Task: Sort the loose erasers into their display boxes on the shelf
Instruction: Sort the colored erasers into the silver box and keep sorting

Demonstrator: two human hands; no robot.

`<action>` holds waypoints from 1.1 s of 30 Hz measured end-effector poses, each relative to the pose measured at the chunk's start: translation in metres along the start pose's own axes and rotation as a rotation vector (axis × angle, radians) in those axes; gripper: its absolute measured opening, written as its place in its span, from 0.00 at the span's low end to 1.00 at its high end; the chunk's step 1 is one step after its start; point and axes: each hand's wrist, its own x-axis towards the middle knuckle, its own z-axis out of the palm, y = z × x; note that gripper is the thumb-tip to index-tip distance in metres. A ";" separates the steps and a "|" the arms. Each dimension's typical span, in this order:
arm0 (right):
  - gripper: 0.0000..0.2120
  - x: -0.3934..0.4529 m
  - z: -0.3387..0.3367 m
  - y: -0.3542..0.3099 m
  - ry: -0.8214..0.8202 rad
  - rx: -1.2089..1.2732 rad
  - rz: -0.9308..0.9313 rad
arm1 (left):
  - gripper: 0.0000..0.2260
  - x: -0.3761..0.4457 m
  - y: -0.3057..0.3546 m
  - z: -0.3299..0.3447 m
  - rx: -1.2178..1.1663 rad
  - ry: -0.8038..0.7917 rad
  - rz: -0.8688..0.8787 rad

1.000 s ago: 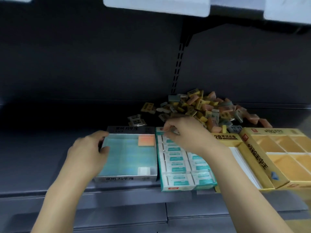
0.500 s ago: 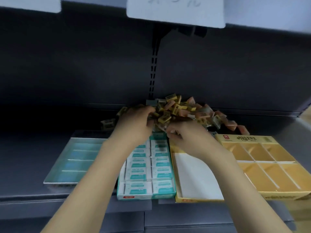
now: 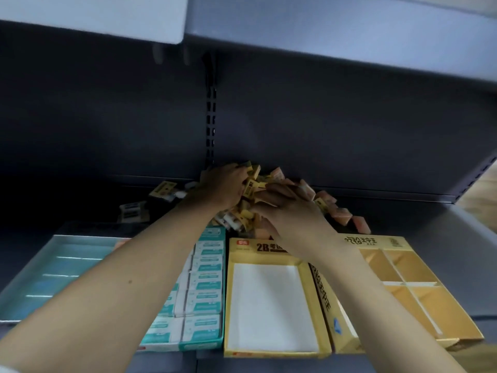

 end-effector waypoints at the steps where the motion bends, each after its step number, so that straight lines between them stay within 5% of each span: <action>1: 0.20 0.001 0.002 0.005 0.004 -0.012 -0.015 | 0.08 0.003 0.000 0.001 0.003 -0.005 -0.001; 8: 0.25 0.008 0.013 0.039 -0.138 -0.093 -0.023 | 0.04 0.007 0.006 0.002 -0.140 0.067 -0.142; 13: 0.27 0.019 0.015 0.051 -0.286 -0.077 0.005 | 0.11 0.007 0.002 0.006 -0.153 0.097 -0.212; 18: 0.25 0.036 0.023 0.057 -0.280 -0.055 -0.036 | 0.11 0.005 -0.012 0.004 -0.100 0.045 -0.230; 26: 0.11 0.051 0.035 0.063 -0.196 0.019 -0.049 | 0.09 -0.009 -0.028 0.003 -0.145 0.218 -0.265; 33: 0.12 0.051 0.038 0.054 -0.190 -0.022 0.002 | 0.13 -0.019 -0.030 -0.005 -0.175 0.283 -0.226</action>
